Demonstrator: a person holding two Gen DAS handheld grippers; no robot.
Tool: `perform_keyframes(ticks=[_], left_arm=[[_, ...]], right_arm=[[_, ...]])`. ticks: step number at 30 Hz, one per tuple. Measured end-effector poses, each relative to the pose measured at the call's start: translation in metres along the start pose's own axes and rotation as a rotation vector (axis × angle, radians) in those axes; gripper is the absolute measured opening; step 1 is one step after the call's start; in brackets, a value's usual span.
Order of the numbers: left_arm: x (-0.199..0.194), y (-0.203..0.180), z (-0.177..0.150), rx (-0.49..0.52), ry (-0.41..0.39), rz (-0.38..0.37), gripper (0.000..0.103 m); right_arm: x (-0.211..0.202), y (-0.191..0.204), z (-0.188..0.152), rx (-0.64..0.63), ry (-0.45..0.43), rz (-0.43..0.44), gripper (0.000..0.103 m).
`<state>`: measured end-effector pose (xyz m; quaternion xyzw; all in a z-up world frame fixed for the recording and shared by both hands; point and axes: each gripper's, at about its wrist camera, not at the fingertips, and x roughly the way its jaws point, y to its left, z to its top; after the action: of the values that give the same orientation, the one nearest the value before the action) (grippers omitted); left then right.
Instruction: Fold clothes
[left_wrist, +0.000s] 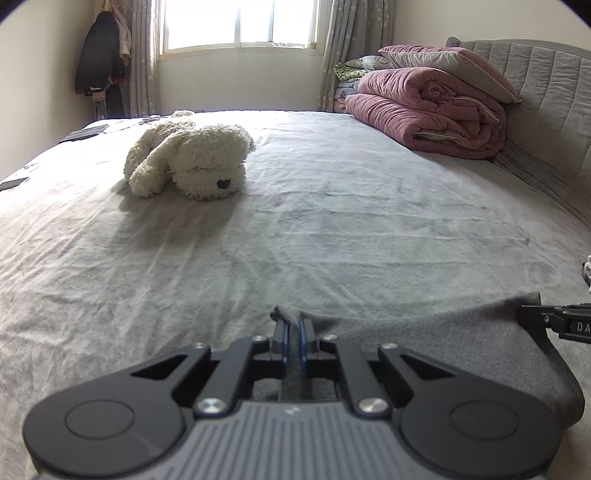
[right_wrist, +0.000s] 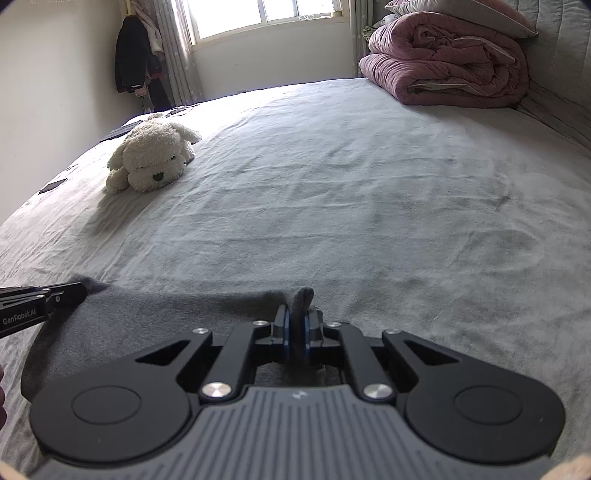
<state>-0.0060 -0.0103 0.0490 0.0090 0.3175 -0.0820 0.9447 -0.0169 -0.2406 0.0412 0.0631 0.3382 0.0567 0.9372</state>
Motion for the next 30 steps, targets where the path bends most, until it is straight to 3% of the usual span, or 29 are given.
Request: perform_keyframes(ticks=[3,9,17,20,24,30], left_arm=[[0.002,-0.001,-0.004,0.003,0.003,0.013,0.006],[0.007,0.000,-0.009,0.000,0.029,0.016,0.006],[0.000,0.004,-0.006,-0.028,0.019,-0.003,0.006],[0.002,0.000,-0.008,-0.003,0.024,0.004,0.007],[0.007,-0.003,-0.012,0.026,0.026,0.017,0.007],[0.006,0.025,-0.003,-0.105,0.071,-0.035,0.021]], right_arm=[[-0.009,0.005,0.001,-0.025,-0.055,0.005,0.007],[0.008,0.003,-0.007,-0.040,-0.007,-0.026,0.007],[-0.013,0.008,0.003,-0.051,-0.070,-0.017,0.007],[0.003,0.003,-0.003,-0.042,-0.012,-0.045,0.007],[0.013,0.012,-0.013,-0.100,-0.011,-0.080,0.007],[0.011,0.010,-0.012,-0.095,-0.006,-0.071,0.007]])
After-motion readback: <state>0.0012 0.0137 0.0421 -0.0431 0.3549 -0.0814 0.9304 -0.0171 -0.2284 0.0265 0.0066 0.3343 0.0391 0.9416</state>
